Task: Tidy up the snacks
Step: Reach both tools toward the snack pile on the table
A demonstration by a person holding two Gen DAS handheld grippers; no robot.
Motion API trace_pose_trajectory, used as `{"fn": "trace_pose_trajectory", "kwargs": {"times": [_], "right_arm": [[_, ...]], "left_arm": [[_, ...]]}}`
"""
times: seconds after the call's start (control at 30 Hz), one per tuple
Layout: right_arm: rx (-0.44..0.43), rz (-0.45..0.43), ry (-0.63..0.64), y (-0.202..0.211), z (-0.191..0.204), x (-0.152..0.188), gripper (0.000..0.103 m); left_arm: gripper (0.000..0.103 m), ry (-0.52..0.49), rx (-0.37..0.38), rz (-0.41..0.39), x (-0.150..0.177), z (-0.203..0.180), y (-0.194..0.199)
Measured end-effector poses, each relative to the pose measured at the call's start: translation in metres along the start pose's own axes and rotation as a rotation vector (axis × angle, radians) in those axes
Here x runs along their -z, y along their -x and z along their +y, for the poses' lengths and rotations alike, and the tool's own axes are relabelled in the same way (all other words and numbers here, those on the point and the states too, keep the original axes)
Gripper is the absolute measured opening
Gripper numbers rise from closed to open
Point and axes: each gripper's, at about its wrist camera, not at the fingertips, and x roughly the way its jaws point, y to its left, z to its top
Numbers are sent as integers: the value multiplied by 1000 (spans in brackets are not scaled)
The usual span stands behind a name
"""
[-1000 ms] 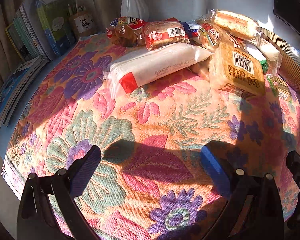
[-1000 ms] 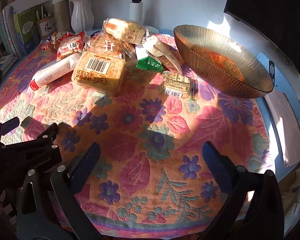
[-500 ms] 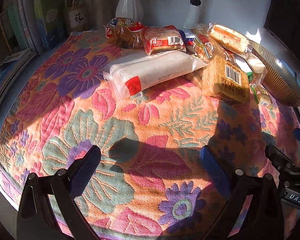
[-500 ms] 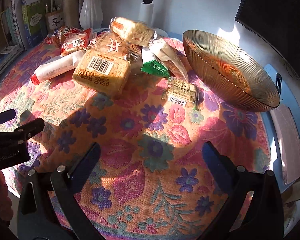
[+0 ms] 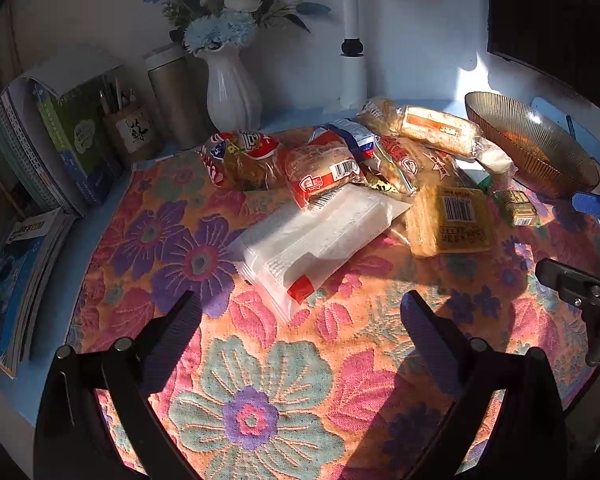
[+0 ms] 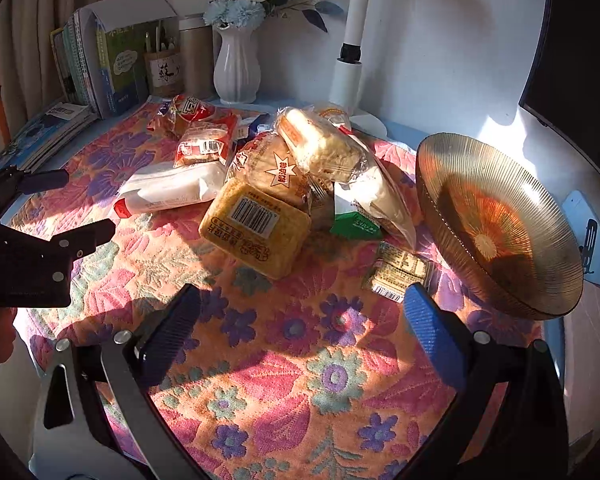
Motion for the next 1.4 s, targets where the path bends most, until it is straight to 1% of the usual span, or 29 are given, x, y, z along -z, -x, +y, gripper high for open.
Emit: {"fn": "trace_pose_trajectory", "kwargs": {"times": [0.1,0.2,0.3,0.47,0.67,0.97,1.1,1.23,1.4], "right_arm": [[22,18,-4,-9,-3,3,100],[37,39,7,-17,-5,5,100],[64,56,27,-25,-6,3,100],[79,58,37,-30,-7,-6,100],[96,56,85,-33,5,-13,100],[123,66,130,-35,22,-14,100],[122,73,160,-36,28,-16,100],[137,61,202,-35,33,-19,100],[147,59,205,-39,37,-21,100]], "left_arm": [[98,37,-59,8,-3,0,-10],[98,19,-133,21,-7,-2,-19],[98,-4,-174,42,-11,-4,-26],[98,-24,-180,50,-16,-3,-35],[98,-1,-136,73,-14,-2,-42],[98,3,-137,70,-12,0,-40],[98,-8,-116,91,-8,2,-43],[98,-10,-125,100,-7,4,-46],[98,3,-116,103,-7,6,-48]]}}
